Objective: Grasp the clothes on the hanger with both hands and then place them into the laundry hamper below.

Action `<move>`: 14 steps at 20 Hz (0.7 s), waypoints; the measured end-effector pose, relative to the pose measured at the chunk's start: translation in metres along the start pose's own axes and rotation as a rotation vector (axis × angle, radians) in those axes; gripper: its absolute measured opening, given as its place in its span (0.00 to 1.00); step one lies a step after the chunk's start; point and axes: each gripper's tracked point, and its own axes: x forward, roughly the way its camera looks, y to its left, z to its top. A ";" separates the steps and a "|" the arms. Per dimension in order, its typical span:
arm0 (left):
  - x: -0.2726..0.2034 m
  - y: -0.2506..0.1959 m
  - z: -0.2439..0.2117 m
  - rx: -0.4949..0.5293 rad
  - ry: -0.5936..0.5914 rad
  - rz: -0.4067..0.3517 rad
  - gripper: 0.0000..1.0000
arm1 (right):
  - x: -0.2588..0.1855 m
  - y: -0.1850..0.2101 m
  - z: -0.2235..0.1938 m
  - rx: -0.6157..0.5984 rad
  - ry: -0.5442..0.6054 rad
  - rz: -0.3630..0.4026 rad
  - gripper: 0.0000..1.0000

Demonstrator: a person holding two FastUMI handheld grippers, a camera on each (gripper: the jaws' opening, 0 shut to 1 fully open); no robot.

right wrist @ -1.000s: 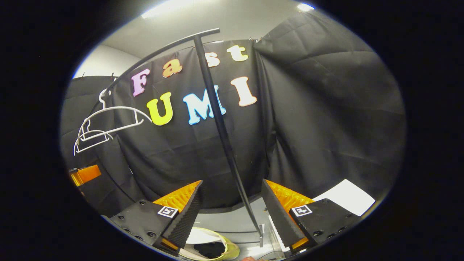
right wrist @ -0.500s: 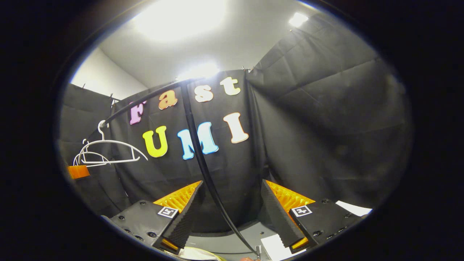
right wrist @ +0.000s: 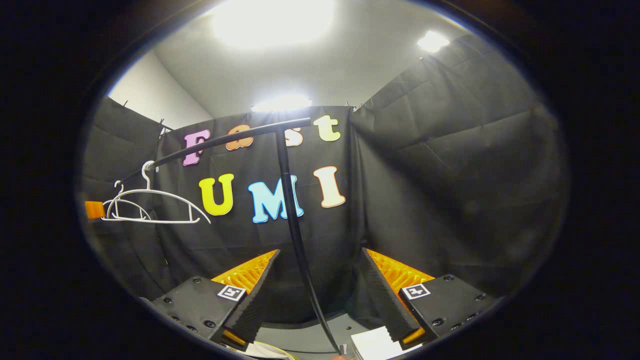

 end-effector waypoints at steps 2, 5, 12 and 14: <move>-0.005 0.020 -0.001 0.027 0.000 0.023 0.83 | -0.005 0.011 0.004 -0.015 -0.008 0.012 0.92; -0.009 0.036 -0.009 0.017 0.013 0.029 0.84 | -0.007 0.031 0.003 -0.039 0.003 0.029 0.92; -0.023 0.051 -0.031 -0.035 0.051 -0.030 0.84 | -0.013 0.067 -0.004 -0.051 0.060 0.046 0.98; -0.029 0.052 -0.035 -0.035 0.070 -0.052 0.84 | -0.014 0.075 -0.006 -0.050 0.069 0.057 0.98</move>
